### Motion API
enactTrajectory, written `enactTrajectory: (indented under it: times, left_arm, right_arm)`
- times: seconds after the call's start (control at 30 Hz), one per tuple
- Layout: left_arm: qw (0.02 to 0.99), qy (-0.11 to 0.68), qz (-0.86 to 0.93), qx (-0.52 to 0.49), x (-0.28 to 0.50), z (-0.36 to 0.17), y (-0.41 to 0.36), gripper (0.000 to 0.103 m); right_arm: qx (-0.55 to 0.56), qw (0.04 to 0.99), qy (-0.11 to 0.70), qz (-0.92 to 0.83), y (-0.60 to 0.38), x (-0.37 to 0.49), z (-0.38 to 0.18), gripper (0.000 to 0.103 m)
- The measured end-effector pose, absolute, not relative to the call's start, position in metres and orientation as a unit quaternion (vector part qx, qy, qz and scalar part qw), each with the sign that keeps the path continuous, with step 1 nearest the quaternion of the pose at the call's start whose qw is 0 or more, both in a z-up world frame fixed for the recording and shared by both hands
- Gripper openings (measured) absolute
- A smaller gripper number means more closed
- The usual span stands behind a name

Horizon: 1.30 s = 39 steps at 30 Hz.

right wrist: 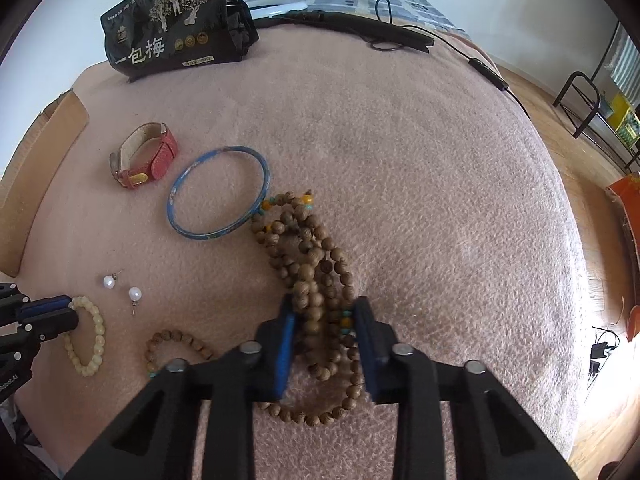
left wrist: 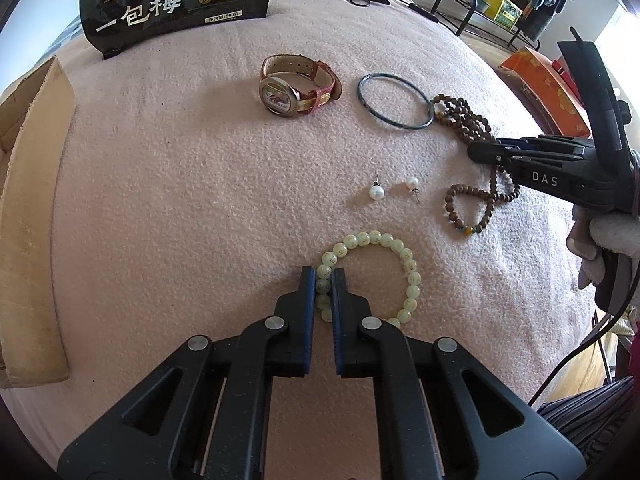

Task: Organize jewelry
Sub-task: 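Carry the jade bracelet with the left tool while the right tool carries the prayer beads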

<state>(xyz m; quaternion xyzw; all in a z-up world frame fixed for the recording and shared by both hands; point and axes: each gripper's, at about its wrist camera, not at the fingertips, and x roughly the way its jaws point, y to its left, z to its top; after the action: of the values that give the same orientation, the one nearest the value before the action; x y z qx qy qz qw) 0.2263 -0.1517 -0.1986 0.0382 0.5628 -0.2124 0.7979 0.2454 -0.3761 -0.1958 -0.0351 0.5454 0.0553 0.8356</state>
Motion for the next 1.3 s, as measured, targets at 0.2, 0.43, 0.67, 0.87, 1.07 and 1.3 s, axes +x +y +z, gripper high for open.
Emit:
enactTrajectory:
  times: [0.2,0.43,0.67,0.87,1.07,1.3]
  left_arm:
    - [0.807,0.549,-0.216,0.032,0.223,-0.186,-0.144,0.005]
    - [0.819,0.53,-0.221,0.016,0.217,-0.163,-0.134,0.005]
    - [0.832,0.508,-0.222,0.002,0.211,-0.141,-0.121,0.005]
    - [0.846,0.486,-0.218,-0.019,0.211,-0.12,-0.106,0.005]
    - [0.859,0.466,-0.207,-0.044,0.214,-0.101,-0.082,0.005]
    - [0.87,0.45,-0.189,-0.07,0.216,-0.085,-0.047,0.005]
  right_arm:
    - [-0.025,0.836,0.546,0.056,-0.378,0.237,-0.186,0.011]
    - [-0.012,0.853,0.518,0.056,-0.38,0.224,-0.147,0.011]
    - [0.001,0.876,0.477,0.066,-0.371,0.211,-0.105,0.011]
    - [0.007,0.892,0.443,0.09,-0.353,0.203,-0.071,0.011]
    - [0.006,0.901,0.418,0.118,-0.326,0.2,-0.044,0.011]
    - [0.005,0.906,0.392,0.158,-0.287,0.202,-0.022,0.011]
